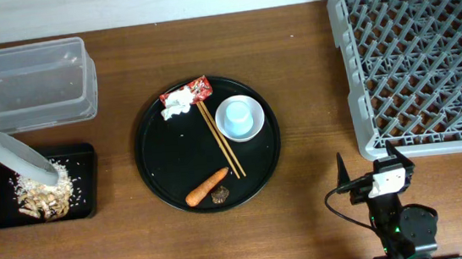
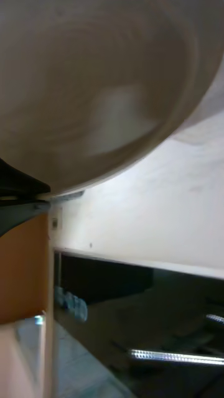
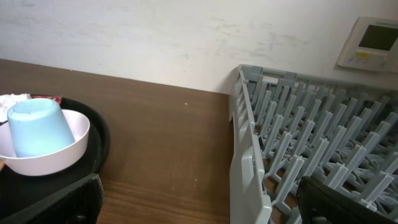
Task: Sort waste into correct bins and load items into the dishwasher rack
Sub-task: 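Tilt the plate to dump rice and shells onto the black tray, then carry the empty plate back and set it on the round tray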
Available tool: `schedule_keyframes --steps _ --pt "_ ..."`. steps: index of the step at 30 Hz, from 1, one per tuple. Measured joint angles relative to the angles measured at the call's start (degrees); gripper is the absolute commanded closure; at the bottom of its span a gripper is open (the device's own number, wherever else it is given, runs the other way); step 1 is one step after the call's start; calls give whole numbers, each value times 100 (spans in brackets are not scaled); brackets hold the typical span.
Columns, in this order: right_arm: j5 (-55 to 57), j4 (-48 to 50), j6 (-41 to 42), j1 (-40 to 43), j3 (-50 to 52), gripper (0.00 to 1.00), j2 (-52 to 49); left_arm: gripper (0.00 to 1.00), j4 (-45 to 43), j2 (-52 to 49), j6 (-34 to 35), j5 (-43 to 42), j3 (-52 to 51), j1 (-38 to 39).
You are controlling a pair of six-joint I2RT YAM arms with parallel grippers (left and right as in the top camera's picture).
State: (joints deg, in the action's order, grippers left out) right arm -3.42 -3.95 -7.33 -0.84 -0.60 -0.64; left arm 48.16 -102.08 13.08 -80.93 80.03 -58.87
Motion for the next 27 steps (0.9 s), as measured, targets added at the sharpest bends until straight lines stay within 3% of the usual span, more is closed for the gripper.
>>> schedule_keyframes --steps 6,9,19,24,27 --pt "0 0 2 0 0 2 0 100 -164 0 -155 37 15 48" --pt "0 2 4 0 0 2 2 100 378 0 -151 -72 26 59" --pt "0 2 4 0 0 2 0 100 758 197 -107 -109 24 719" --pt "0 2 0 0 0 2 0 100 1069 1073 -79 778 24 1482" --pt "0 2 2 0 0 2 0 100 1327 1735 -61 2046 24 2365"
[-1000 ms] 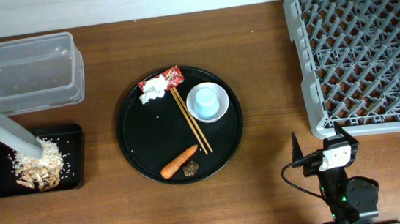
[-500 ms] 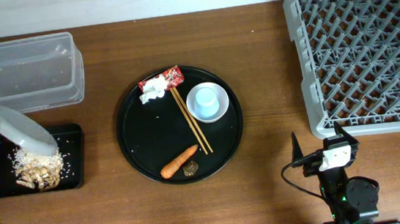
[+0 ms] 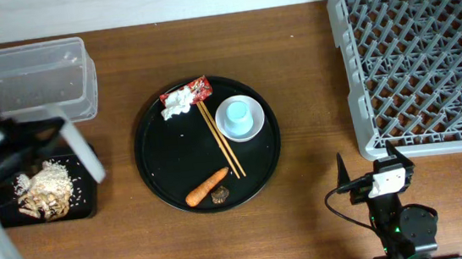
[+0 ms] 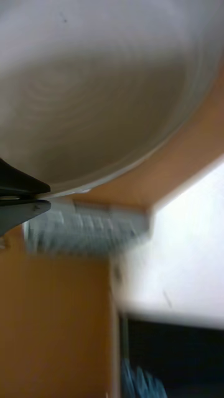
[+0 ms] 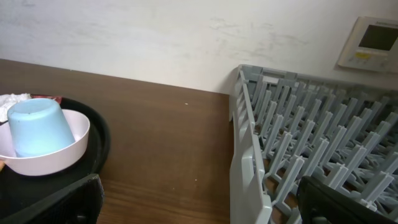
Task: Sort waste into correct bins and load items into the dishwasher rack
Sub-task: 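Carry the empty plate back and set it on the round tray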
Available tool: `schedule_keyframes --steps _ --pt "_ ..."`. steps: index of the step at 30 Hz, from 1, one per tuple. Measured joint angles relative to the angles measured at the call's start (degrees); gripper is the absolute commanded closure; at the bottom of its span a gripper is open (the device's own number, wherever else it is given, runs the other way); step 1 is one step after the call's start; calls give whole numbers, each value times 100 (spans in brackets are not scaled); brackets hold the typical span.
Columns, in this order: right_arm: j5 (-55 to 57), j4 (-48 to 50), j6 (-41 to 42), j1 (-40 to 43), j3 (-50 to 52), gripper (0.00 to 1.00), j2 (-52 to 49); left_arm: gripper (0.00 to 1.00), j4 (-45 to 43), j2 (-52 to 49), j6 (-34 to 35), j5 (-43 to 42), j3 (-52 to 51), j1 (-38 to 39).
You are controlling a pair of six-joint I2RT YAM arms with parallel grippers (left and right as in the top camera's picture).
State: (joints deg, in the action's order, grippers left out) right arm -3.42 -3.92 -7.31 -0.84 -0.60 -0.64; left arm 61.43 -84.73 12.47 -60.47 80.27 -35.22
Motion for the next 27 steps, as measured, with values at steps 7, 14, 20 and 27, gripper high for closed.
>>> schedule_keyframes --steps 7,14,20,27 --pt "0 0 0 0 0 2 0 100 116 304 83 2844 0 2734" --pt "-2 -2 0 0 0 2 0 100 -39 -411 463 4610 0 4605" --pt "0 -2 0 0 0 2 0 100 -540 -1462 645 5219 0 5442" --pt "0 0 0 0 0 2 0 100 -1141 -1963 684 5427 0 5779"
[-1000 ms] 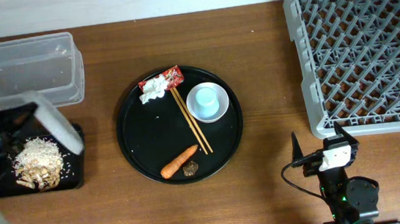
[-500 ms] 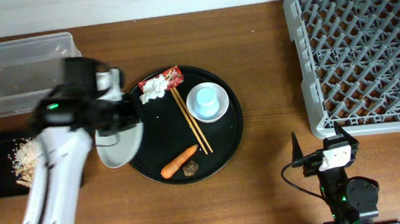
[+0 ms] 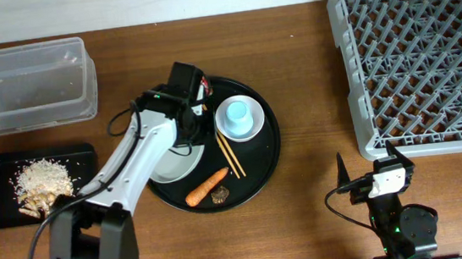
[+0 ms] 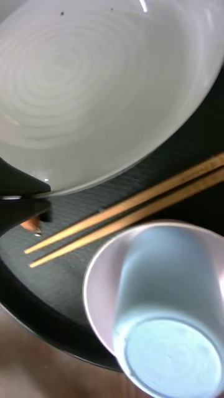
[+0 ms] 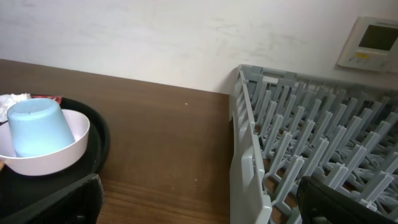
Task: Sort waste into correct bins and load items into the dishwasher rack
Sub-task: 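Carry the empty plate back and set it on the round tray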
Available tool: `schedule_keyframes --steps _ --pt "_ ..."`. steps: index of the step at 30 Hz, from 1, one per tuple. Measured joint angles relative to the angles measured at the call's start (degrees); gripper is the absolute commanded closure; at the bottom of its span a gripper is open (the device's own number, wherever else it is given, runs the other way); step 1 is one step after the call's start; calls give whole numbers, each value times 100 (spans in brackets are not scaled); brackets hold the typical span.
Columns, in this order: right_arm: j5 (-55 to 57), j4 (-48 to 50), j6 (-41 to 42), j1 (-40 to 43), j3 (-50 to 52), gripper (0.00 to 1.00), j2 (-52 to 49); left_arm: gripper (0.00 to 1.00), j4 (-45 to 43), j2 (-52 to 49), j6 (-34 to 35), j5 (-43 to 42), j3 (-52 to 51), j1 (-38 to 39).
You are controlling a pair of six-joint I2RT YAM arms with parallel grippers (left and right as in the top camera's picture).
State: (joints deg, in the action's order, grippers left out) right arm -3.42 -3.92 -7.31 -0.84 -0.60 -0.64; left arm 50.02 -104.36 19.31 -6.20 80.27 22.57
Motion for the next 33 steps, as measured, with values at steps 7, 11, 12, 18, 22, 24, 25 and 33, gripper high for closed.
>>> schedule_keyframes --steps 7,11,12,18,22,24,25,33 --pt "0 0 2 0 0 2 0 100 -210 -160 2 315 0 94" --pt "0 -2 4 0 0 2 0 99 -155 -361 2 457 0 118" --pt "0 -2 0 0 0 2 0 99 -136 -387 2 470 0 129" --pt "0 0 0 0 0 1 0 59 72 -420 17 568 0 136" --pt "0 0 2 0 0 2 0 59 326 -420 24 623 0 131" --pt "0 0 -2 0 0 2 0 59 511 -420 26 614 11 131" --pt "0 0 -2 0 0 2 0 59 699 -420 26 590 48 131" --pt "-2 0 0 0 0 2 0 72 2048 -431 -2 470 621 131"
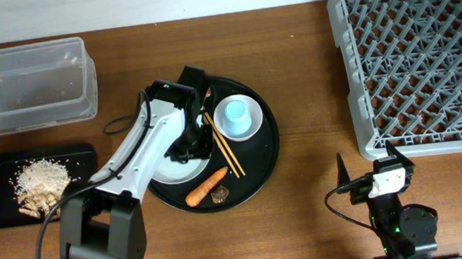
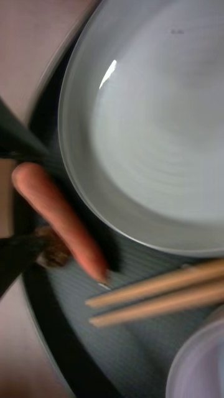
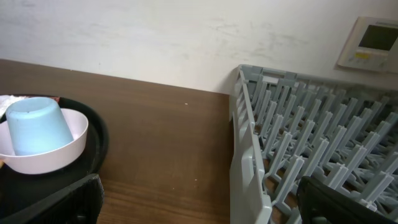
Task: Sort waste into correct bins and load items into the dishwasher rack
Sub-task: 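Carry the empty plate back and set it on the round tray, then grasp the orange carrot with the left gripper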
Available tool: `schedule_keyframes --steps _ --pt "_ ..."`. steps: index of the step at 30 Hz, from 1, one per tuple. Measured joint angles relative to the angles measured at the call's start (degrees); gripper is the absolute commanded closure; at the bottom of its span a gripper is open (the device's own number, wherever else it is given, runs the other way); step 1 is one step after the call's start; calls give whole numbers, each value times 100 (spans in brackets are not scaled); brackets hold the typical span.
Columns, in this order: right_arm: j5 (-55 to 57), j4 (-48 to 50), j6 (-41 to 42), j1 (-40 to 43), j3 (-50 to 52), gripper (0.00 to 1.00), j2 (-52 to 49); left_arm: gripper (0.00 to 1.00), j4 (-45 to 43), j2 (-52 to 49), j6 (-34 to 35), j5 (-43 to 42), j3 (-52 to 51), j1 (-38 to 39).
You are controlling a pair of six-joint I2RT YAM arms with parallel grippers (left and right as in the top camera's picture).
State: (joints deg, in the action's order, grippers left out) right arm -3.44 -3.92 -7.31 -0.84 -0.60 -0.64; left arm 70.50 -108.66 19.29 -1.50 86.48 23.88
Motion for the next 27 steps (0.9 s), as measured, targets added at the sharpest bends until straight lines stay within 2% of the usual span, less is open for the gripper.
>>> schedule_keyframes --steps 6,9,10,11,17,22,27 --pt "2 0 0 0 0 2 0 72 756 0 -203 -9 7 7" --pt "2 0 0 0 0 2 0 54 837 0 -326 0 7 68" --pt "2 0 2 0 0 2 0 39 833 0 -350 -4 7 133" --pt "2 -2 -2 0 0 2 0 34 815 0 -426 -2 7 205" --pt "2 0 -2 0 0 2 0 34 168 0 -625 173 -260 636" --pt "2 0 2 0 0 2 0 44 -278 0 -651 372 -844 654" --pt "2 -2 0 0 0 2 0 46 -846 -2 -671 481 -1167 654"
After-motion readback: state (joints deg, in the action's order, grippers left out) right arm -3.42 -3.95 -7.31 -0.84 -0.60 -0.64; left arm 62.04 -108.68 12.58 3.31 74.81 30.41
